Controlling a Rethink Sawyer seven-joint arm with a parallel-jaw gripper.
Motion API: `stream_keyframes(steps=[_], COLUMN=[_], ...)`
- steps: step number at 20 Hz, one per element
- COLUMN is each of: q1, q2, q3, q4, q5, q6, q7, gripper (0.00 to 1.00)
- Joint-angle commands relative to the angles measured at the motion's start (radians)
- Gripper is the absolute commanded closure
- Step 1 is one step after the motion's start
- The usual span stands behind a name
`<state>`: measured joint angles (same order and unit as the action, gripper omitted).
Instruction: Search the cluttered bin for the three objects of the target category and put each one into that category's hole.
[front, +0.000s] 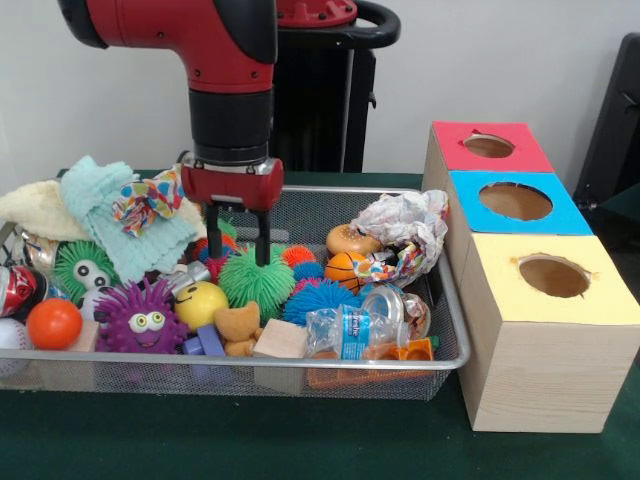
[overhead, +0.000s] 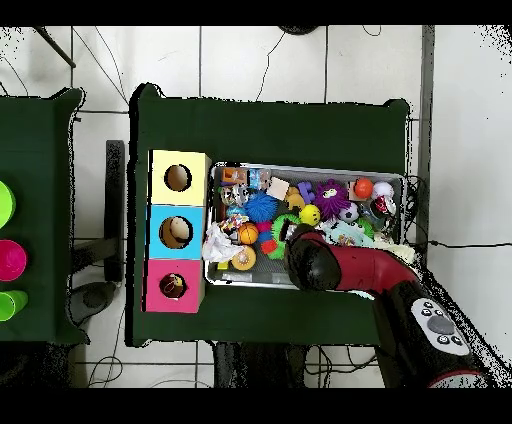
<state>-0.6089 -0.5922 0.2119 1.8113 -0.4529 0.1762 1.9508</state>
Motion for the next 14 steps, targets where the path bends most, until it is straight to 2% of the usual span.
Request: stream_keyframes(steps=[1, 6, 14], q1=[-0.014, -0.015, -0.010], q2=[0.071, 0.117, 0.152], q3=[0.018, 0.028, 0.027], q4=[-0.097, -0.149, -0.165], q5=[0.011, 0.013, 0.026], q6=[-0.082, -0.079, -0.142], q7=[0.099, 0.078, 0.114], gripper=[0.00, 0.00, 0.00])
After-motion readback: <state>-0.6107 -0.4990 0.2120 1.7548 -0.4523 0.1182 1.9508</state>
